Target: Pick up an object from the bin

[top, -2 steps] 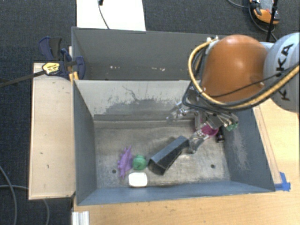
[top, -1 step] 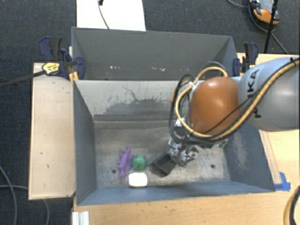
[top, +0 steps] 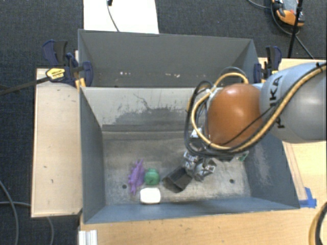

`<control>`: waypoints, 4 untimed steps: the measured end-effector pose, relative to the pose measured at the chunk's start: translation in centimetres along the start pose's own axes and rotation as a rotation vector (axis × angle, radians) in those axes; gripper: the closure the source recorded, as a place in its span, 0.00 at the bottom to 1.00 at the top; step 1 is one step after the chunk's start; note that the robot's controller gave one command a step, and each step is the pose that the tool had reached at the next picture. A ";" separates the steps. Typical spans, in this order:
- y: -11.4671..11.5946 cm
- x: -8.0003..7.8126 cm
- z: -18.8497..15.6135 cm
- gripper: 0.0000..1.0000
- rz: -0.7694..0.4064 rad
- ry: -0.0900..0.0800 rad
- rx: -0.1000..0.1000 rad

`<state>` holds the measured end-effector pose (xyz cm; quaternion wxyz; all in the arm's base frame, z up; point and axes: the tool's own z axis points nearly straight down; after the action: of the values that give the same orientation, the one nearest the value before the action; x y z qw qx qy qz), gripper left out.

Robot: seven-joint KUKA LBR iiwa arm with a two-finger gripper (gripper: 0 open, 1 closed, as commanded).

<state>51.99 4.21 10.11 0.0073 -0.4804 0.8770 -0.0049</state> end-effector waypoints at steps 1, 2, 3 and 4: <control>0.0 0.2 -0.2 1.00 0.003 0.000 -0.001; -0.3 -0.5 0.0 0.00 0.017 -0.038 0.021; -0.4 -0.5 0.0 0.00 0.016 -0.038 0.021; 0.6 0.6 1.3 1.00 0.021 -0.001 -0.013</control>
Offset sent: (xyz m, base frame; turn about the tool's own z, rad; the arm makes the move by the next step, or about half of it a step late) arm -0.0136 0.0041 0.1218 0.0404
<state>51.19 4.06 8.81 0.0049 -0.4712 0.8820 0.0011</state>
